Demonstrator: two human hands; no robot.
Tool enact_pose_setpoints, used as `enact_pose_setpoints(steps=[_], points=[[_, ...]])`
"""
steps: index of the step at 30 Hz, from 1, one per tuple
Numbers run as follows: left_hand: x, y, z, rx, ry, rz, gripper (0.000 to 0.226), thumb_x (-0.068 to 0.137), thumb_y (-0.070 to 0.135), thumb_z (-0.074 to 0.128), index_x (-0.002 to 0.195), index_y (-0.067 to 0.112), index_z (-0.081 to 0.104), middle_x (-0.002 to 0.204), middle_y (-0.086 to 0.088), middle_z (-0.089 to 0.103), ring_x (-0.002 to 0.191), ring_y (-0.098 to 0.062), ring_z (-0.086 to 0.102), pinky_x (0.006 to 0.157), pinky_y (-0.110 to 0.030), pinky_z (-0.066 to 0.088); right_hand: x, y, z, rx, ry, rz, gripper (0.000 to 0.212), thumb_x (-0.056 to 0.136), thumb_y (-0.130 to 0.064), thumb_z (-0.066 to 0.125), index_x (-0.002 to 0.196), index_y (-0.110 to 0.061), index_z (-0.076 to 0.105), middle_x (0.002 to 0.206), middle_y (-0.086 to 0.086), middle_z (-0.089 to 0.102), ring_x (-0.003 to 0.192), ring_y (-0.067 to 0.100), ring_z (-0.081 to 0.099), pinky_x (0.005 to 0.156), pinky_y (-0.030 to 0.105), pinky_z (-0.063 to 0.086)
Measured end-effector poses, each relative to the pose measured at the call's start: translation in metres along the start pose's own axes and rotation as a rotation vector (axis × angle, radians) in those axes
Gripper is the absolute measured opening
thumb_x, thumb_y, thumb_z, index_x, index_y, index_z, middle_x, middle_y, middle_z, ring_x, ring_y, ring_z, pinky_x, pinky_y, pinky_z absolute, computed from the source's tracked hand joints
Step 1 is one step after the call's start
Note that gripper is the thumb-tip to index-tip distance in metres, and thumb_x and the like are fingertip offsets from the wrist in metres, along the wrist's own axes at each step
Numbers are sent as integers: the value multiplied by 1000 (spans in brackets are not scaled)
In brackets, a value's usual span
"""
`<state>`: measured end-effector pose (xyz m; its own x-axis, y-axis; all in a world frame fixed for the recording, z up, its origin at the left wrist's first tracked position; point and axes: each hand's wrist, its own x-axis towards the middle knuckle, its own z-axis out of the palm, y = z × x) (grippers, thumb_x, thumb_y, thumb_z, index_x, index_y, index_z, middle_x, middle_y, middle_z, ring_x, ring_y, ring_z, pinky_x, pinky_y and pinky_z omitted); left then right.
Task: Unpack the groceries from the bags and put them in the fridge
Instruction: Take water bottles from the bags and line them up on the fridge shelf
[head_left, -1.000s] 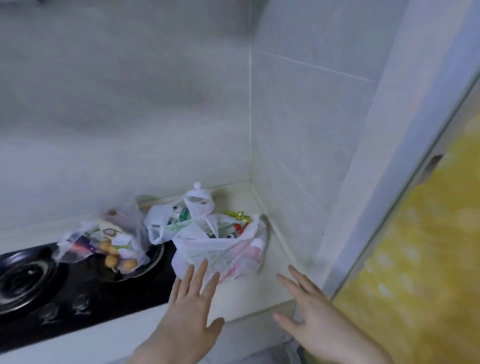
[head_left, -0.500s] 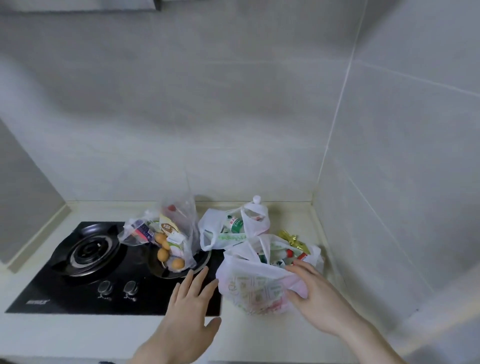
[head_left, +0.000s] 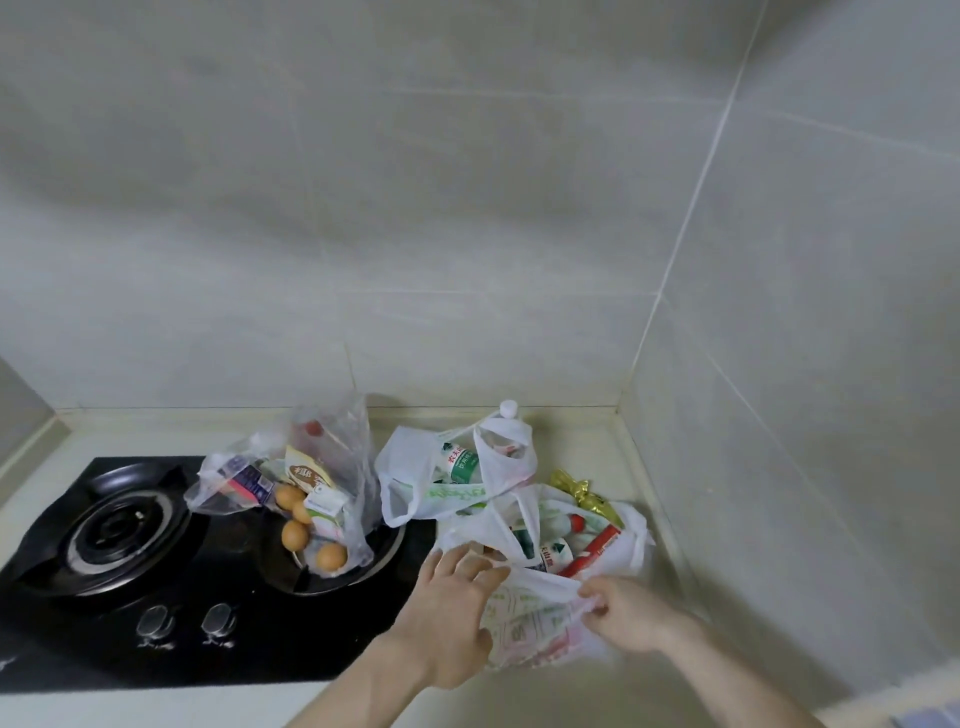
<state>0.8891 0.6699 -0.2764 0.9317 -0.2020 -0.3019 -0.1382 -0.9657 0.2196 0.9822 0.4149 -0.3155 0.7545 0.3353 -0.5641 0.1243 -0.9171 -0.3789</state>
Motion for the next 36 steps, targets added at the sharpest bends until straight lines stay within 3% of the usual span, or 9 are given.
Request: enact_pose_setpoints(steps=[4,8,12,14,16,21,25,30,36], points=[[3,-1,12,53,-81,-34,72,90,34,54,157,25,28,136,-5,50,131,-31,37,118,-42,22,12,-11,-17,77,187,-42,25,99,-25,59,120,-34,69,120,-15,71,103,2,65,92,25,55],[6,-3,18,-33,44,-37,66,86,32,53,150,33,38,135,2,42,125,-24,41,106,-36,29,39,-21,-41,58,323,-32,31,95,-27,59,122,-37,68,124,-20,68,109,5,65,96,30,55],[14,-3,13,-118,172,1,65,83,30,52,148,37,42,154,13,31,143,-16,28,113,-33,25,60,-17,-47,-117,145,14,35,91,-25,59,124,-35,68,126,-12,68,112,16,65,94,30,53],[16,-5,15,-121,140,-6,71,82,27,52,151,34,40,161,11,30,151,-20,19,121,-37,16,67,-14,-45,-193,44,43,19,85,-34,62,103,-39,67,112,-14,69,103,16,64,86,30,52],[15,-6,16,-95,97,-38,74,79,24,52,152,33,39,152,7,45,148,-23,24,122,-39,11,76,-11,-41,-256,9,43,6,80,-42,64,86,-38,63,98,-16,67,96,14,64,81,31,49],[11,-12,23,-29,102,-110,60,79,29,49,138,37,53,129,13,60,128,-22,39,119,-47,16,115,-6,-22,-354,-22,37,64,66,-73,62,122,-43,64,118,-14,68,110,17,61,94,37,50],[8,-10,24,-41,177,-108,59,80,31,51,138,39,53,135,12,56,135,-22,35,123,-49,8,129,-12,-15,-325,-74,75,69,70,-62,67,133,-36,58,126,-7,66,113,21,63,95,39,53],[0,-8,16,-121,227,-160,60,84,28,50,143,41,49,143,15,48,149,-17,22,125,-45,-4,132,-29,-20,-365,-85,134,91,72,-56,72,151,-23,41,145,3,55,132,30,53,111,45,44],[-12,-6,18,-195,275,-231,57,85,28,49,140,42,52,141,22,48,149,-12,23,122,-34,-6,143,-30,-21,-377,-80,163,118,70,-57,78,161,-13,18,166,10,24,149,33,34,117,45,35]])
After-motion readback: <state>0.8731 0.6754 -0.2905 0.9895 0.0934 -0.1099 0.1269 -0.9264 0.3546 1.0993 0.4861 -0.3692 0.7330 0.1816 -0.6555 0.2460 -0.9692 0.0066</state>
